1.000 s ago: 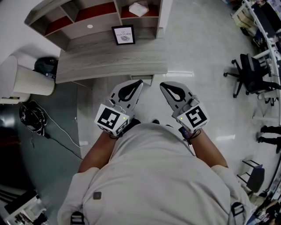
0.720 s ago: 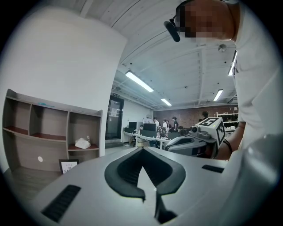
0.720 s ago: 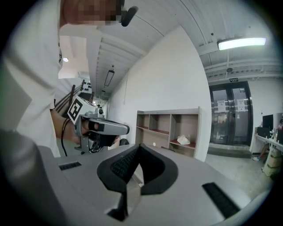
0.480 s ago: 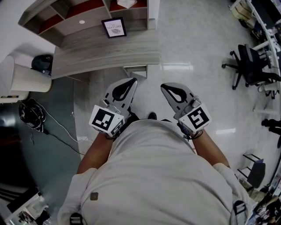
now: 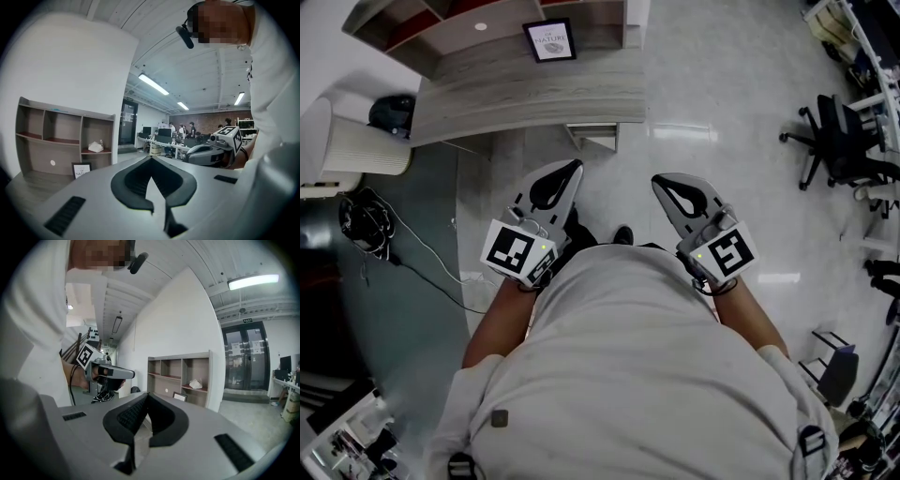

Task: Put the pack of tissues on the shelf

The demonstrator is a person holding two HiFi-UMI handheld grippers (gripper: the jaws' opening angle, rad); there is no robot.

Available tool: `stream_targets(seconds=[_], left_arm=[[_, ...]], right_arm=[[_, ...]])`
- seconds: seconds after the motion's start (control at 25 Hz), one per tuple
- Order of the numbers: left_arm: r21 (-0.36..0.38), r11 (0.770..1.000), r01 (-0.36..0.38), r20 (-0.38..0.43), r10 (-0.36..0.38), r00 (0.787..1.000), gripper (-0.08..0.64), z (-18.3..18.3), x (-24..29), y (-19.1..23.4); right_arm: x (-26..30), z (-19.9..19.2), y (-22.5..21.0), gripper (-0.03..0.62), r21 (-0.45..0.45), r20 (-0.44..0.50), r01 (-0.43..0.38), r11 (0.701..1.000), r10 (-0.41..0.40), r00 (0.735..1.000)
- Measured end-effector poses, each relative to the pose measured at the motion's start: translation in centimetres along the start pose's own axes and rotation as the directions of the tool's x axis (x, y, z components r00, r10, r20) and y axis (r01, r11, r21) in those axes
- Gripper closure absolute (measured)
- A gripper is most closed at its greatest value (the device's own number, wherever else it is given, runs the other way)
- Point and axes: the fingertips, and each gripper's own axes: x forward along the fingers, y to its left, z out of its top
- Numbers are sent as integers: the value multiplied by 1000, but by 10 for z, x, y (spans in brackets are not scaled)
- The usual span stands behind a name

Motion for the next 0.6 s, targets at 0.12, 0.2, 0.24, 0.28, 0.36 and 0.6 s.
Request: stream_targets(seconds=[0.12, 0.2, 0.24, 0.28, 0.36, 0.6], left_arm=[[-11, 1000, -7, -1, 7, 1000, 545, -2, -5, 1], [-15, 1000, -9, 0, 9, 1000, 545, -4, -6, 2], [-17, 1000, -8, -1, 8, 1000, 545, -4, -6, 2], [-19, 1000, -7, -2, 7, 1000, 544, -5, -6, 2], [-25, 1000, -5, -1, 5, 1000, 545, -6, -7, 3], [-34, 999, -4, 4, 4, 1000, 545, -6, -12, 9]], right_arm=[[1, -4, 4, 572, 0, -11, -8, 1000, 8, 1000], [4, -5, 6, 572, -2, -17, -16, 1000, 16, 1000], [5, -5, 7, 572, -3, -18, -19, 1000, 19, 1000], [7, -4, 7, 572, -3, -17, -20, 1000, 20, 1000], [10, -2, 8, 572, -5, -15, -22, 1000, 22, 1000], [17, 0, 16, 574, -13, -19, -27, 1000, 27, 999]])
